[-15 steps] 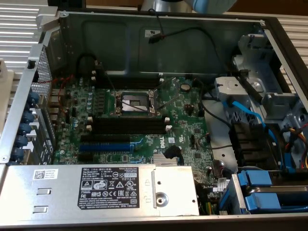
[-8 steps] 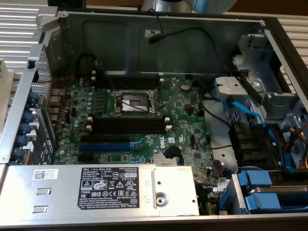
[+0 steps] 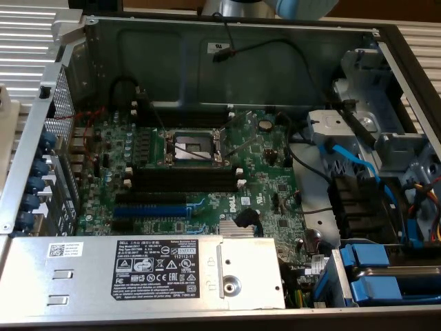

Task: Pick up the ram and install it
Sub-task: 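Pick up the ram and move it above insertion slot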

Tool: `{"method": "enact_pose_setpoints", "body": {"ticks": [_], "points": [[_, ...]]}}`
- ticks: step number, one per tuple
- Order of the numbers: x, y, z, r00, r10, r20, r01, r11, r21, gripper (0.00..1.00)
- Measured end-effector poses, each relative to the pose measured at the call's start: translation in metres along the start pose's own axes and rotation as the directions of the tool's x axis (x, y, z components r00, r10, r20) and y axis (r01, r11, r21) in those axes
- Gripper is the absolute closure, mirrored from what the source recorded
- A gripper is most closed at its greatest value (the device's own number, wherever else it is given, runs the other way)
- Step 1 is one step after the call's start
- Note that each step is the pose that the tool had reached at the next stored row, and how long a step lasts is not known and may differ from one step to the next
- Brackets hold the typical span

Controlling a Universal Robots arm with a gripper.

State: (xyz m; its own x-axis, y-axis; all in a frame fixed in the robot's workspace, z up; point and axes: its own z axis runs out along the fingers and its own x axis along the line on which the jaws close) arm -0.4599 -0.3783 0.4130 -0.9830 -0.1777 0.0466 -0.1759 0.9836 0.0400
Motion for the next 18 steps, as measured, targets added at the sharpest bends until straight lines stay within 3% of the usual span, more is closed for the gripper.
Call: {"method": "enact_pose_setpoints", "body": {"ticks": [4,9,15,18], "points": [[0.0003,0.0000,0.0005,0.9981,-0.062,-0.0021,0.062,0.9981,0.0028,0.89],[0.0007,0.0000,0.0009,0.9908,-0.135,-0.0047,0.135,0.9908,0.0061,0.89],[0.0015,0.0001,0.0014,0.9763,-0.216,-0.0077,0.216,0.9763,0.0096,0.89],[0.0019,0.0001,0.0015,0.9664,-0.257,-0.0096,0.257,0.9663,0.0113,0.89]]}}
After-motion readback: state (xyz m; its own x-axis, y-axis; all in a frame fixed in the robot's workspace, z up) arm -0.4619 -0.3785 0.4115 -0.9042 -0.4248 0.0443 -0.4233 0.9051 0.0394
